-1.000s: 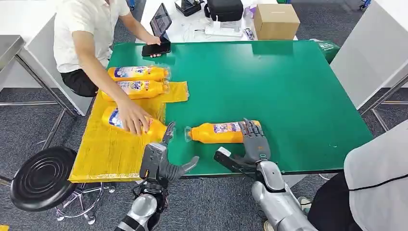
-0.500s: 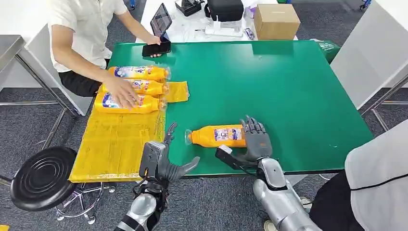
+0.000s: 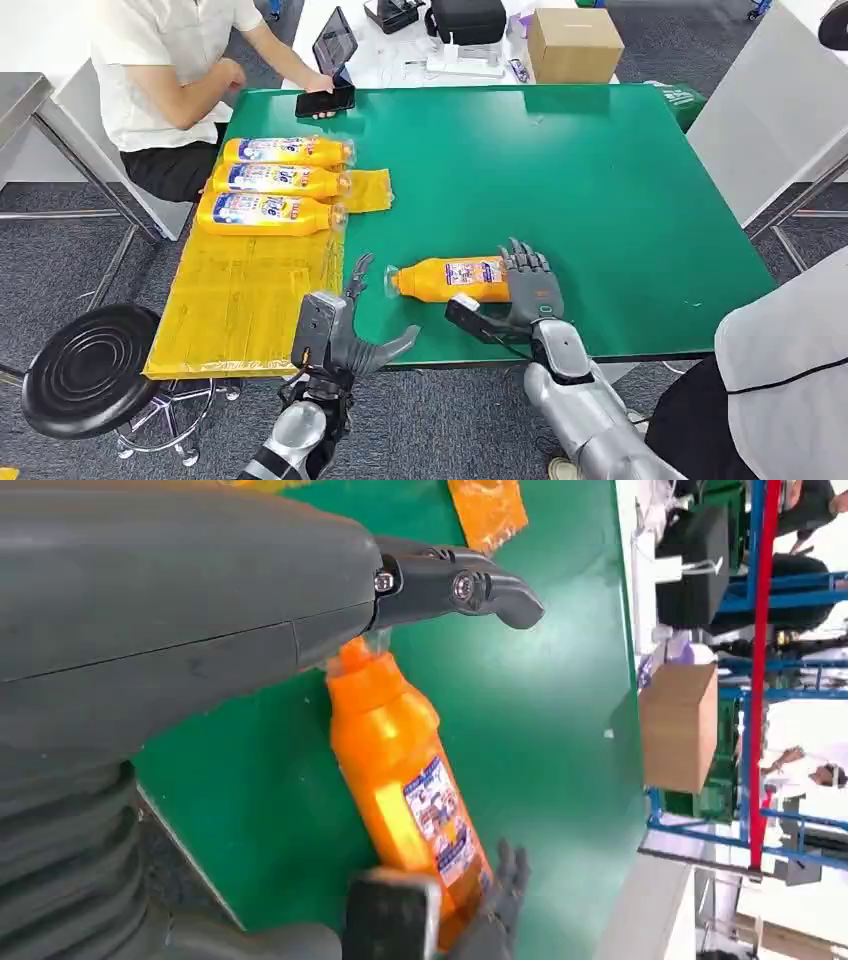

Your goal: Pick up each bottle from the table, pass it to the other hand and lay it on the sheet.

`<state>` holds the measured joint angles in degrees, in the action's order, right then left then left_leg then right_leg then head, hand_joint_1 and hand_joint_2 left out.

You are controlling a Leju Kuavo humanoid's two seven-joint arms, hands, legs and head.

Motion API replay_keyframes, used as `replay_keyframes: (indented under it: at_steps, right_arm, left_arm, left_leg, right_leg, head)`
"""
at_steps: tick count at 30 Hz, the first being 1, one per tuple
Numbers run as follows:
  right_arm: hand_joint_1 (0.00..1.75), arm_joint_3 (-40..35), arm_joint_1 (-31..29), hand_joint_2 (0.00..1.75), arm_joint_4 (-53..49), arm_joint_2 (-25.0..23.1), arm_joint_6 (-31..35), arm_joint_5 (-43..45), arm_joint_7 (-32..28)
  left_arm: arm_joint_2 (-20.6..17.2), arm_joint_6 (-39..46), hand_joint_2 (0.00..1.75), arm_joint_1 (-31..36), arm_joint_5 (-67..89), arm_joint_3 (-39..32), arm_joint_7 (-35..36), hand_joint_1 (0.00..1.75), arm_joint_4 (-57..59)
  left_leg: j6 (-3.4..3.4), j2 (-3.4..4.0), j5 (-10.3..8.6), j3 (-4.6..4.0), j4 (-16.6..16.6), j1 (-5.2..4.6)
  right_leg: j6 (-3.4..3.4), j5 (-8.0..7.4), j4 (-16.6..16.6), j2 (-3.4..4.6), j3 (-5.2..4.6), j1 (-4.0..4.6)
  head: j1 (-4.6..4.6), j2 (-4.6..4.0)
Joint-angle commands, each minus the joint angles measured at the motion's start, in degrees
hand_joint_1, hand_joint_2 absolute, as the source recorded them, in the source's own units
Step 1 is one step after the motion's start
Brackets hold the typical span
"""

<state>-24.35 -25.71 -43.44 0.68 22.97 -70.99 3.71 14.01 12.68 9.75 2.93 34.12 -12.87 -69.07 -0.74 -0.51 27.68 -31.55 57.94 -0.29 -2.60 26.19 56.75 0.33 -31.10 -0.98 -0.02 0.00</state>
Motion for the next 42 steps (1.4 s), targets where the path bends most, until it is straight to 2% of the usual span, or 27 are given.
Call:
replay_keyframes:
  at_steps: [1, 15, 16, 18, 20, 23, 30, 34, 38, 42]
  right_arm:
    - [0.00, -0.07, -8.73, 1.75, 17.15, -2.14, -3.44, 0.17, 2.27]
    - [0.00, -0.37, -9.39, 1.75, 19.96, -1.64, -4.60, -0.59, 1.77]
    - [1.75, -0.04, -9.67, 1.75, 20.42, -1.70, -5.59, 0.05, 0.79]
    - [1.75, 0.97, -9.53, 1.75, 20.36, -1.88, -5.80, 1.81, -1.82]
    - [1.75, 3.64, -8.65, 1.75, 19.51, -2.27, -6.16, 6.50, -7.22]
    - [1.75, 5.17, -7.92, 1.75, 18.63, -2.49, -6.11, 9.33, -10.12]
    - [1.75, 5.18, -7.83, 1.75, 18.63, -2.52, -6.12, 9.42, -10.21]
    - [1.75, 10.36, -6.40, 1.75, 16.73, -3.62, -9.45, 19.77, -17.74]
    - [1.75, 12.17, -3.67, 1.75, 11.56, -4.10, -15.42, 30.53, -25.97]
    - [1.75, 13.70, -0.70, 1.75, 5.27, -5.32, -18.01, 39.23, -29.02]
  left_arm:
    - [-1.04, -0.51, 1.75, 3.91, -0.51, 2.35, 0.77, 0.00, 4.22]
    - [-0.57, -0.25, 1.75, 4.57, -3.14, 1.06, 1.53, 0.00, 6.71]
    - [-0.55, -0.34, 1.75, 4.81, -3.40, 1.14, 1.38, 0.00, 6.99]
    - [-0.60, -0.32, 1.75, 5.11, -3.87, 1.32, 1.06, 0.00, 7.12]
    - [-0.83, -0.04, 1.75, 5.33, -4.37, 1.61, 0.47, 0.00, 7.01]
    - [-0.98, 0.30, 1.75, 5.43, -4.56, 1.70, 0.05, 0.00, 6.91]
    - [-1.00, 0.30, 1.75, 5.46, -4.57, 1.71, 0.04, 0.00, 6.90]
    - [-1.32, 0.78, 1.75, 5.44, -5.87, 2.06, -0.99, 0.00, 6.65]
    - [-1.17, 1.65, 1.75, 5.02, -9.47, 1.29, -2.78, 0.00, 6.26]
    - [0.21, 4.39, 1.75, 3.55, -15.09, -2.30, -7.34, 0.00, 5.35]
  left_leg:
    - [0.09, 0.07, -0.04, 0.05, -0.01, 0.07]
    - [0.08, -0.05, -0.09, 0.17, -0.04, 0.08]
    - [0.06, -0.04, -0.06, 0.22, -0.02, 0.05]
    - [0.07, -0.05, -0.08, 0.22, 0.01, 0.05]
    - [0.10, -0.06, -0.14, 0.18, -0.03, 0.11]
    - [0.00, -0.08, -0.15, 0.25, -0.05, 0.08]
    - [0.01, -0.08, -0.14, 0.28, -0.04, 0.10]
    - [-0.01, -0.05, -0.13, 0.29, -0.04, 0.08]
    - [0.02, 0.00, -0.16, 0.29, -0.06, 0.12]
    - [0.00, 0.04, -0.13, 0.37, -0.05, 0.09]
  right_leg:
    - [0.12, -0.07, -0.05, 0.01, 0.05, 0.08]
    - [0.11, -0.08, -0.10, -0.12, 0.18, 0.09]
    - [0.09, -0.05, -0.06, -0.09, 0.21, 0.06]
    - [0.10, -0.07, -0.03, -0.11, 0.21, 0.06]
    - [0.14, -0.15, -0.12, -0.14, 0.21, 0.12]
    - [0.05, -0.12, -0.10, -0.14, 0.27, 0.09]
    - [0.05, -0.12, -0.11, -0.15, 0.29, 0.11]
    - [0.03, -0.12, -0.10, -0.12, 0.30, 0.09]
    - [0.06, -0.18, -0.15, -0.07, 0.28, 0.14]
    - [0.02, -0.14, -0.11, -0.02, 0.32, 0.10]
  head:
    - [0.00, 0.00]
    - [0.00, 0.00]
    - [0.00, 0.00]
    - [0.00, 0.00]
    - [0.00, 0.00]
    - [0.02, 0.00]
    - [0.00, 0.00]
    - [0.00, 0.00]
    - [0.02, 0.00]
    - [0.02, 0.00]
